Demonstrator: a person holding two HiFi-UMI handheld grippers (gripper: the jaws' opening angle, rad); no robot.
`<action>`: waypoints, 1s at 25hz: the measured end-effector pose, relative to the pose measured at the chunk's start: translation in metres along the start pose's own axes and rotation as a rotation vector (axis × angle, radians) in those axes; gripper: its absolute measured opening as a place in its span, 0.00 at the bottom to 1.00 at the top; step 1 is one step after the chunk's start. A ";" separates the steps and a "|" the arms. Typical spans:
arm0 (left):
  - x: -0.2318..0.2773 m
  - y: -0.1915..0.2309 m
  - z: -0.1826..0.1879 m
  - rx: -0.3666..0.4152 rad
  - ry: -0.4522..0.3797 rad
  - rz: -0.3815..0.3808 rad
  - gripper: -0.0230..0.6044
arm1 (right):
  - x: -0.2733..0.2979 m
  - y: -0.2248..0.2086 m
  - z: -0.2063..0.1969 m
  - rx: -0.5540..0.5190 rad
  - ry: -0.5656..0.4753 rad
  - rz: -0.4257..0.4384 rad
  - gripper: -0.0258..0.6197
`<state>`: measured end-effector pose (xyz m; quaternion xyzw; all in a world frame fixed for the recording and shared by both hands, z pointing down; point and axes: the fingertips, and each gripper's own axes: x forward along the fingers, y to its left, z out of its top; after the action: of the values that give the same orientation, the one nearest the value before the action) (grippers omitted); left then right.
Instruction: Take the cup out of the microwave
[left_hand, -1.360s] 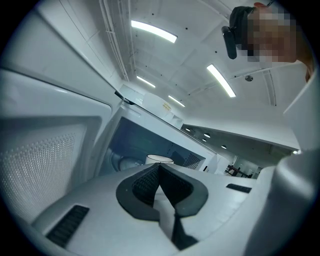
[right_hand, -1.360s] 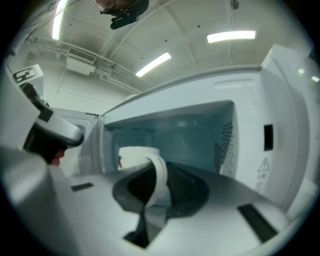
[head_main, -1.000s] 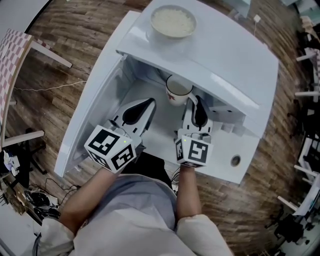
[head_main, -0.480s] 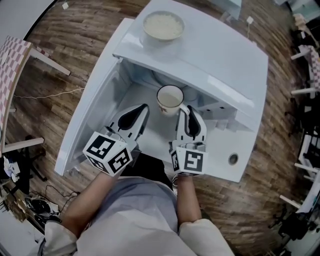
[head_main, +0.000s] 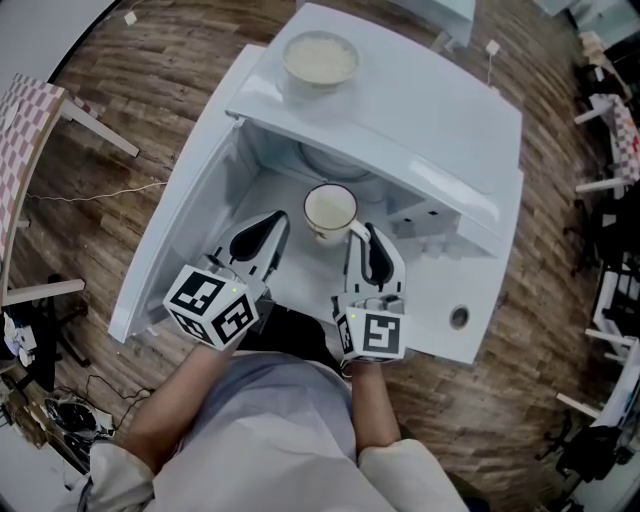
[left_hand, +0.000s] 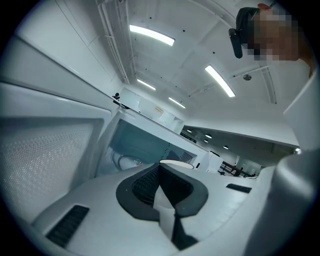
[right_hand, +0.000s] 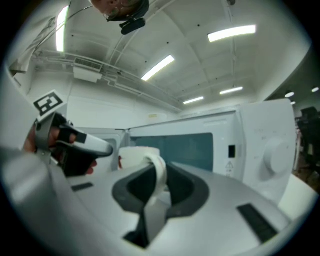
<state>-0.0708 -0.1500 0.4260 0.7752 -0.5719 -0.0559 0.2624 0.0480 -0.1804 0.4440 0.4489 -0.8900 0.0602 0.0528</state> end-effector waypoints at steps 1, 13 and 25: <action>-0.001 -0.001 0.000 0.000 0.000 0.000 0.05 | -0.002 0.001 0.002 -0.001 -0.003 0.003 0.14; -0.014 -0.007 0.012 -0.003 -0.035 -0.016 0.05 | -0.025 0.017 0.043 -0.008 -0.071 0.042 0.14; -0.036 -0.026 0.034 -0.024 -0.086 -0.046 0.05 | -0.054 0.030 0.074 0.013 -0.114 0.070 0.14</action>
<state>-0.0737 -0.1228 0.3770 0.7818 -0.5640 -0.1022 0.2455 0.0524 -0.1315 0.3612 0.4203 -0.9064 0.0423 -0.0032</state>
